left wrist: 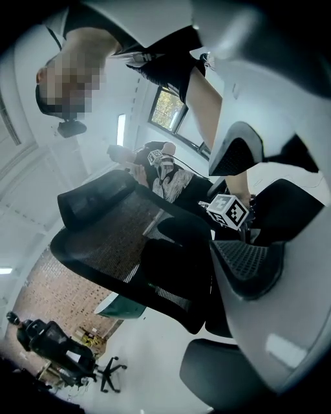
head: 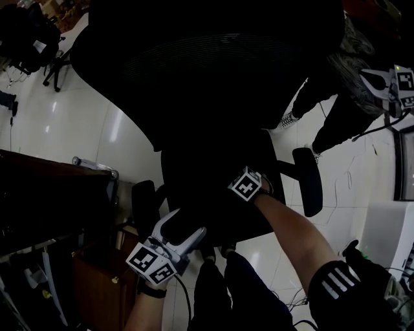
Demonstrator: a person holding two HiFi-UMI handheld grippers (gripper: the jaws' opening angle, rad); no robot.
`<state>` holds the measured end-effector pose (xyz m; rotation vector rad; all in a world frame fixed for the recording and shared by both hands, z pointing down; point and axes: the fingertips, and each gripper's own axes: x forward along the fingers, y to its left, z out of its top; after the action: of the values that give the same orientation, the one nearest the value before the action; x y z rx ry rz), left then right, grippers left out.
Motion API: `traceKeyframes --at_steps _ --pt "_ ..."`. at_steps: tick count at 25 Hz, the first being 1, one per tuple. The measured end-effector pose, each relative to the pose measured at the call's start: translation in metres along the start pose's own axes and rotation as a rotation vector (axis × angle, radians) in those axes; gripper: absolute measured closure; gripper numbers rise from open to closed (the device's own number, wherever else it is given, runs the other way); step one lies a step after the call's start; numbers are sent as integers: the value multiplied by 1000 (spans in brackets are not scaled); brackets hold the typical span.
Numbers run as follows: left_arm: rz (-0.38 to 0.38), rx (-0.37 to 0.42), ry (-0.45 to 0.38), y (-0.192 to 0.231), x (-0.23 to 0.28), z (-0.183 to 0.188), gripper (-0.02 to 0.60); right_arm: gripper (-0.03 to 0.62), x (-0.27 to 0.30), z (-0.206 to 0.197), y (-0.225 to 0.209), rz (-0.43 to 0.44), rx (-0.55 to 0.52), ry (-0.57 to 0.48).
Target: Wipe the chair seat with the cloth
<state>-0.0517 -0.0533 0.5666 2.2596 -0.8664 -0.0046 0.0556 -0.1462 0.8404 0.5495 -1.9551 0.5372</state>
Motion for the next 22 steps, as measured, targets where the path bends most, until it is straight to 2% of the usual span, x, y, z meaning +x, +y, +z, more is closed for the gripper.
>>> traceKeyframes --at_steps 3,6,10,13,16,19,22 --pt "32 -9 3 5 -16 -7 247 565 24 47 83 118 -77 -68" --pt "56 -19 6 8 -29 -13 247 565 45 74 150 208 -124 -89" --pt "65 -29 13 10 -38 -25 247 563 67 78 188 245 -169 -78" --pt "63 -46 21 11 -41 -36 247 565 69 63 182 234 -155 -71" --pt "53 -54 33 9 -41 -49 247 565 64 29 158 191 -115 -36" --pt "27 -65 36 -1 -31 -48 247 565 44 -17 115 131 -57 11" --pt "-3 -68 52 -14 -21 -46 247 565 14 -69 62 34 -7 62"
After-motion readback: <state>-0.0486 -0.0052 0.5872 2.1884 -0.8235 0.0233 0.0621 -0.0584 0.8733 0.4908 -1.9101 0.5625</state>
